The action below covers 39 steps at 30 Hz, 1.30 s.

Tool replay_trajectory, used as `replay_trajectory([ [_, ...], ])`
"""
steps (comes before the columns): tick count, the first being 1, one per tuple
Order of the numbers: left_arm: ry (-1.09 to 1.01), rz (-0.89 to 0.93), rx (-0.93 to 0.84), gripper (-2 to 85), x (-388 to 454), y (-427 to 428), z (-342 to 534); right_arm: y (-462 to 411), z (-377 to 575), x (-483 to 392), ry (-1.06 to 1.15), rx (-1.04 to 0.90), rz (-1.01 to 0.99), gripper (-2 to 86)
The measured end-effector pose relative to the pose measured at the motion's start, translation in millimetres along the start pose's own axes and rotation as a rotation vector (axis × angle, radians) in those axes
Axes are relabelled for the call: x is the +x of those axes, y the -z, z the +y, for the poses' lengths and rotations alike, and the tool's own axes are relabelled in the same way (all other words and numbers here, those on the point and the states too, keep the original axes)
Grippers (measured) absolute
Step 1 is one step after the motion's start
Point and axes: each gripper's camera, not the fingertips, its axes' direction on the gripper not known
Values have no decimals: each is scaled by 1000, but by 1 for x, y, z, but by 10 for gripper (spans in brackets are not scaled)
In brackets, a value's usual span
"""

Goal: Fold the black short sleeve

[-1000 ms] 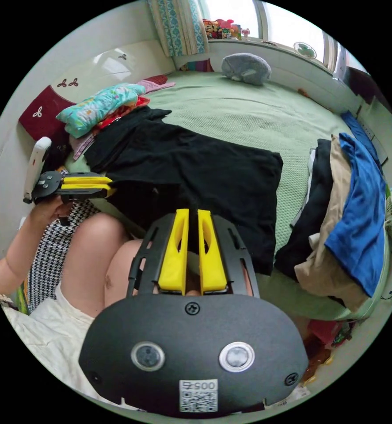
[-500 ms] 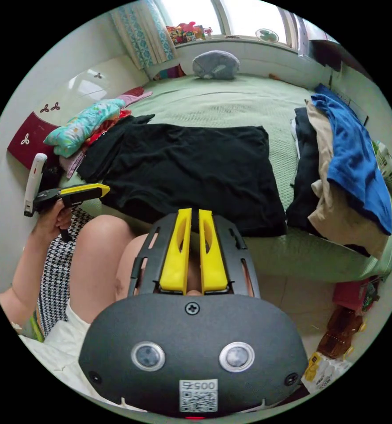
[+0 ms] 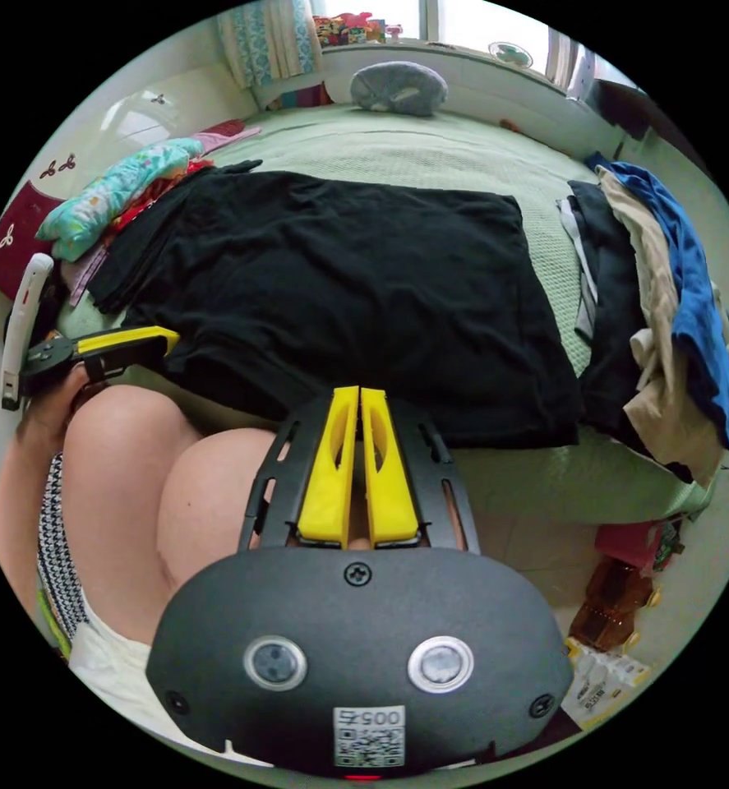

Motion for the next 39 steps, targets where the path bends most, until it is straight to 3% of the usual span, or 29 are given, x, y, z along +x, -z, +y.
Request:
replay_trajectory([
  [8, 23, -16, -14, 1, 16, -6, -4, 0, 20, 22, -115, 39, -118, -16],
  [15, 25, -51, -2, -2, 32, -8, -4, 4, 23, 19, -46, 1, -67, -15],
  [25, -2, 18, 62, -6, 64, 25, 6, 40, 78, 50, -155, 146, -188, -11],
  [32, -152, 141, 101, -6, 132, 49, -14, 83, 119, 73, -253, 271, -48, -9],
  [39, -185, 5, -15, -4, 177, 0, -36, 84, 123, 81, -281, 277, -27, -7],
])
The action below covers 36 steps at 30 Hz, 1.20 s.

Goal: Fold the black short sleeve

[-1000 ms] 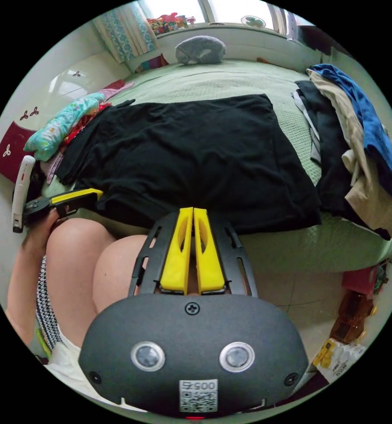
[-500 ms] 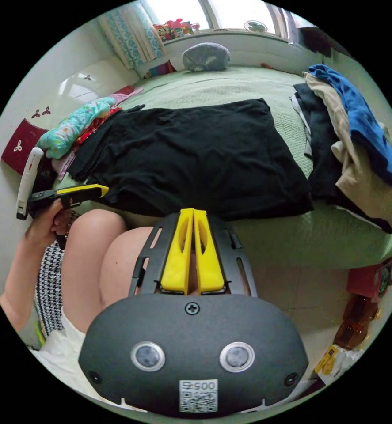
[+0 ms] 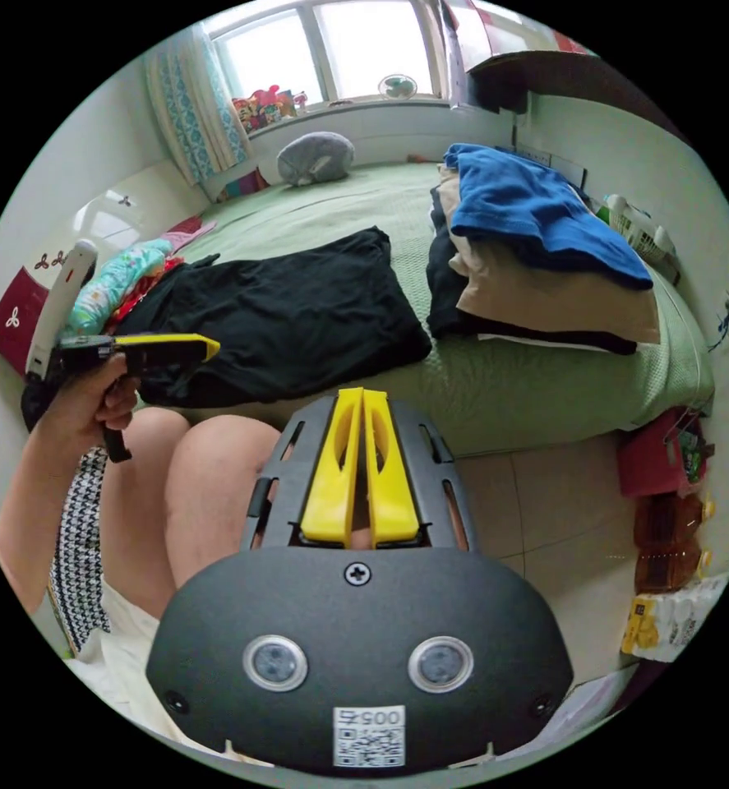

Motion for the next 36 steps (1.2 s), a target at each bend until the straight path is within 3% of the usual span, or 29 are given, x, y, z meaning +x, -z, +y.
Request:
replay_trajectory([
  [3, 3, 9, -48, -4, 1, -14, -2, -4, -14, 1, 22, 11, -39, 6],
  [9, 7, 57, -72, -6, -1, -19, -6, -26, -58, -14, 127, 1, 71, 20],
  [13, 10, 55, -40, -7, -1, -18, 1, -65, -74, -17, 178, -160, 186, -5],
  [18, 35, 108, 3, -6, -8, -10, 16, -62, -73, 1, 49, -106, 68, -13],
  [23, 60, 130, 128, -7, -21, 18, 38, -42, -88, -17, 142, 9, 71, -5],
  [27, 102, 148, 102, -7, -35, 15, 44, -38, -119, -24, 145, 139, 51, 34],
  [29, 129, 175, 84, -6, -43, 9, 45, -57, -151, -28, 165, 127, 56, 71],
  [36, 125, 153, 76, -6, -58, -3, 54, -123, -237, -30, 139, 11, 19, 58],
])
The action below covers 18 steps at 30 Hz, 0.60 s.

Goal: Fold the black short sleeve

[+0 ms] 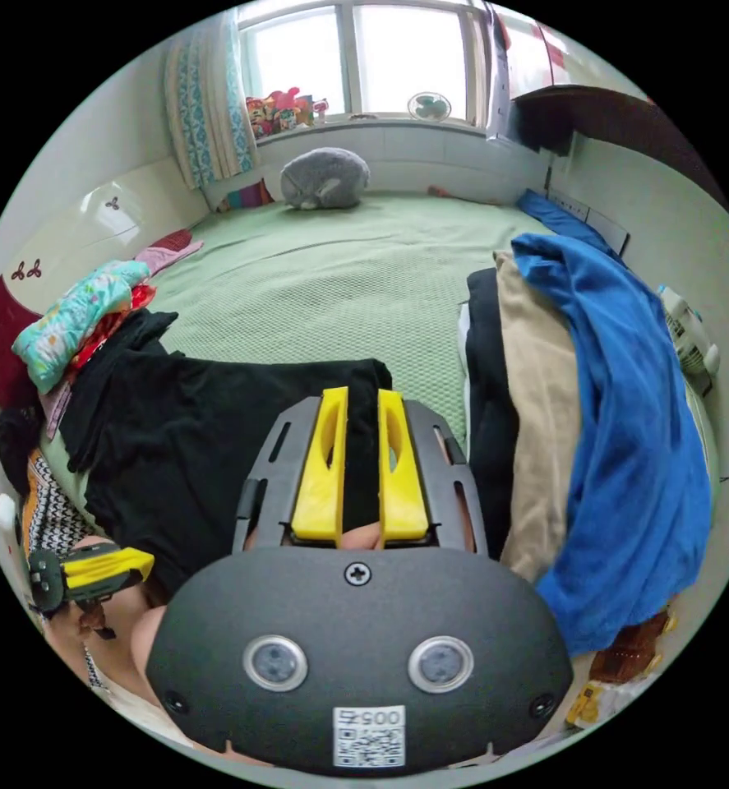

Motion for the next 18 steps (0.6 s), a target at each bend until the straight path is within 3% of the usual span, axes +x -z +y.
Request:
replay_trajectory([
  [5, -20, 22, -6, -6, -17, 6, 4, -60, -44, -8, 76, -253, 13, 10],
  [10, -13, 40, 19, -6, -34, 14, 9, -60, -72, -1, -4, -163, 20, -11],
  [13, 2, 41, 4, -6, -45, 14, 10, -86, -78, 1, -65, -262, -13, -10],
  [18, 16, 16, 38, -6, -62, 31, 20, -71, -76, -5, -54, -186, 14, 4],
])
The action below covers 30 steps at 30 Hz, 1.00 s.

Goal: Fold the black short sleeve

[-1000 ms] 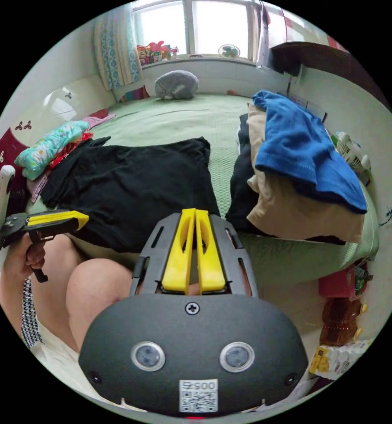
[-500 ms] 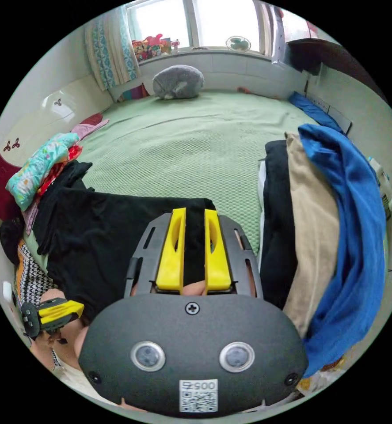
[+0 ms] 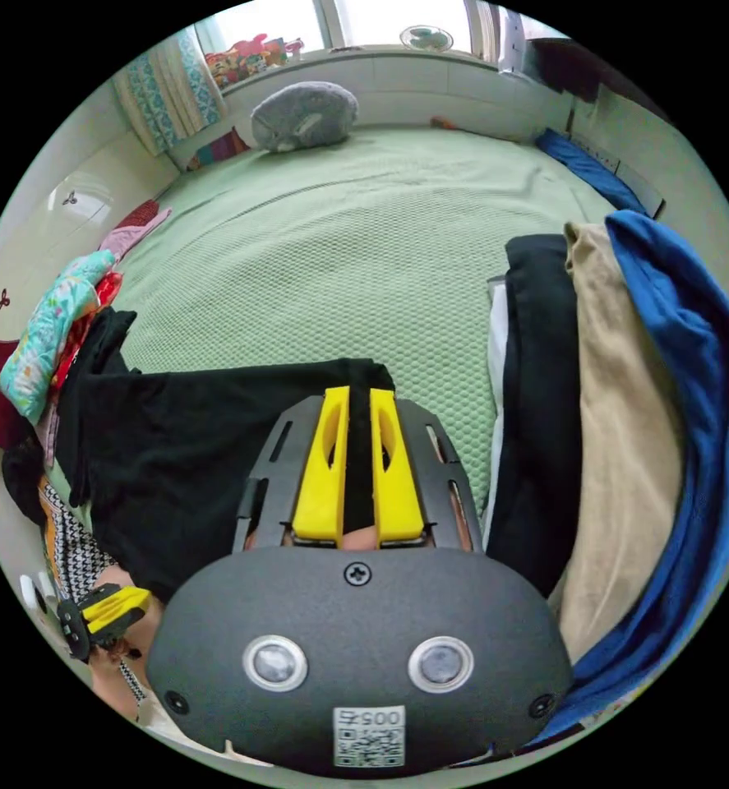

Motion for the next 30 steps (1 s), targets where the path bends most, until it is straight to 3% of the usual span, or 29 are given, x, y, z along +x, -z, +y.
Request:
replay_trajectory([
  [3, 22, -32, 22, -6, -17, 14, 9, 28, 14, -2, -9, 64, 16, -3],
  [9, 156, -53, 37, -7, -59, 30, 18, 69, 77, -55, 131, 96, -153, -8],
  [15, 220, -24, -81, -7, -76, -1, 18, 44, 145, -124, 206, 29, -156, -6],
  [22, 176, -37, -50, -7, -95, 21, 36, 34, 159, -135, 162, -96, -166, -9],
  [30, 348, -46, 75, -5, -156, 62, 65, 87, 120, -185, 327, 143, -229, 21],
])
